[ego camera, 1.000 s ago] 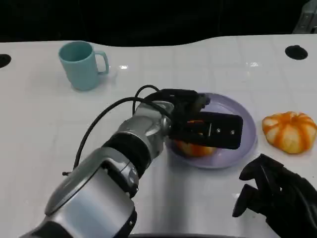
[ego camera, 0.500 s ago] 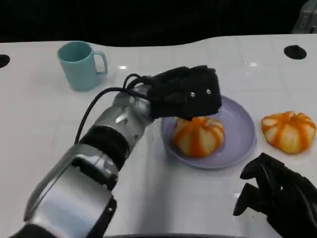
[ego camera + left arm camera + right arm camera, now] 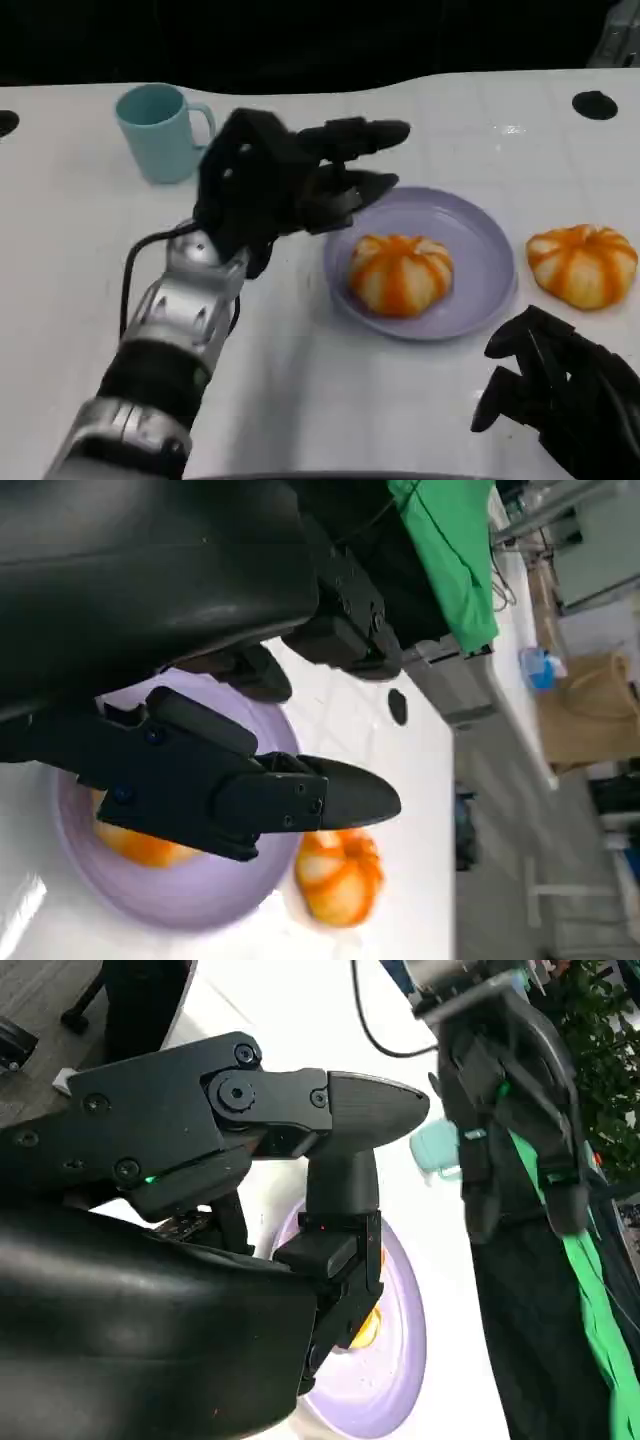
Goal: Grasp the bread from the table and place it into the plate.
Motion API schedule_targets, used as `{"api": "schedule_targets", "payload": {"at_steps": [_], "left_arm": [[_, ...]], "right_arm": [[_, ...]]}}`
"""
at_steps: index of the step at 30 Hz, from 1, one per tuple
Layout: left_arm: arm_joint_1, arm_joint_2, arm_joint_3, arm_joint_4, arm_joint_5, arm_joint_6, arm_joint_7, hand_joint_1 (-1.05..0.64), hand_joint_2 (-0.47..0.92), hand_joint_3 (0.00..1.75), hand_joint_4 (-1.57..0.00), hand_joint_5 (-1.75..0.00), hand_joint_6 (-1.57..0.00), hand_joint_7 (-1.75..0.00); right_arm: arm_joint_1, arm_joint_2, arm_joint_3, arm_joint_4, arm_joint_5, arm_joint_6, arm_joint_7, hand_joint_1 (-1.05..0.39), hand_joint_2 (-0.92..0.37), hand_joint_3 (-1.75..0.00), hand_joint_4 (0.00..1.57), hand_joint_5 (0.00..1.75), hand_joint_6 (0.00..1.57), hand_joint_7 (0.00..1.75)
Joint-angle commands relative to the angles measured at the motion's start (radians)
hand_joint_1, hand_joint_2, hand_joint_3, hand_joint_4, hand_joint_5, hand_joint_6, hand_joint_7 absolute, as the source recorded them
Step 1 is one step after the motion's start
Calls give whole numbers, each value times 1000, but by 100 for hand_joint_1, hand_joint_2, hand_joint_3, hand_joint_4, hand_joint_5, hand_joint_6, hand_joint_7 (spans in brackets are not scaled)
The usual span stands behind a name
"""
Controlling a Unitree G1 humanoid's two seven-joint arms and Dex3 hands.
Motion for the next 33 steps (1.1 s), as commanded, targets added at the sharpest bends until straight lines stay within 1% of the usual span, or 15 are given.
{"api": "schedule_targets", "payload": {"at_steps": [1,5,8,10,13,14,16,19,23,25,26,28,33], "left_arm": [[123,10,67,-197,-158,152,-71,-57,92,42,-52,-103,-79,-22],[230,5,120,-359,-300,292,-85,-61,92,41,-67,-113,-87,-29],[302,-4,156,-466,-401,388,-71,-61,92,43,-68,-132,-74,-72],[350,-9,173,-536,-451,446,-48,-61,92,44,-68,-140,-72,-86],[445,-24,203,-665,-533,544,8,-61,92,46,-66,-158,-65,-115],[464,-27,208,-693,-550,564,24,-61,92,46,-66,-161,-64,-121],[514,-43,224,-760,-592,606,70,-61,92,46,-68,-166,-62,-130],[562,-57,233,-822,-628,641,119,-60,92,46,-71,-171,-60,-135],[645,-72,221,-904,-638,653,175,-58,92,49,-73,-174,-58,-144],[687,-82,220,-917,-646,645,185,-57,92,49,-75,-175,-57,-149],[705,-85,218,-921,-645,639,188,-56,92,51,-76,-175,-55,-156],[732,-87,213,-920,-637,622,188,-56,92,54,-77,-175,-53,-163],[757,-79,206,-903,-624,592,181,-54,92,57,-78,-175,-52,-169]], "right_arm": [[-3,-8,-10,-4,5,9,-9,-41,-92,-46,63,175,49,161],[-4,-7,-11,-8,7,15,-13,-41,-92,-45,63,175,50,160],[-5,-5,-12,-10,9,21,-16,-41,-92,-45,63,175,50,160],[-6,-3,-12,-12,10,25,-20,-42,-92,-44,63,175,50,160],[-6,-1,-9,-16,9,27,-24,-42,-92,-44,63,175,50,160],[-6,-2,-9,-15,9,26,-23,-42,-92,-44,63,175,50,161],[-6,-3,-9,-16,9,28,-23,-42,-92,-45,63,175,50,161],[-7,-2,-11,-19,12,35,-25,-42,-92,-45,63,175,50,161],[-4,-3,-13,-23,15,37,-21,-42,-92,-44,63,175,50,161],[-3,-5,-13,-23,12,34,-18,-42,-92,-44,63,175,50,161],[-3,-6,-13,-24,12,34,-18,-42,-92,-44,63,175,50,160],[-2,-8,-14,-24,13,33,-15,-42,-92,-44,62,175,50,160],[0,-10,-17,-28,16,38,-14,-42,-92,-44,62,175,49,160]]}}
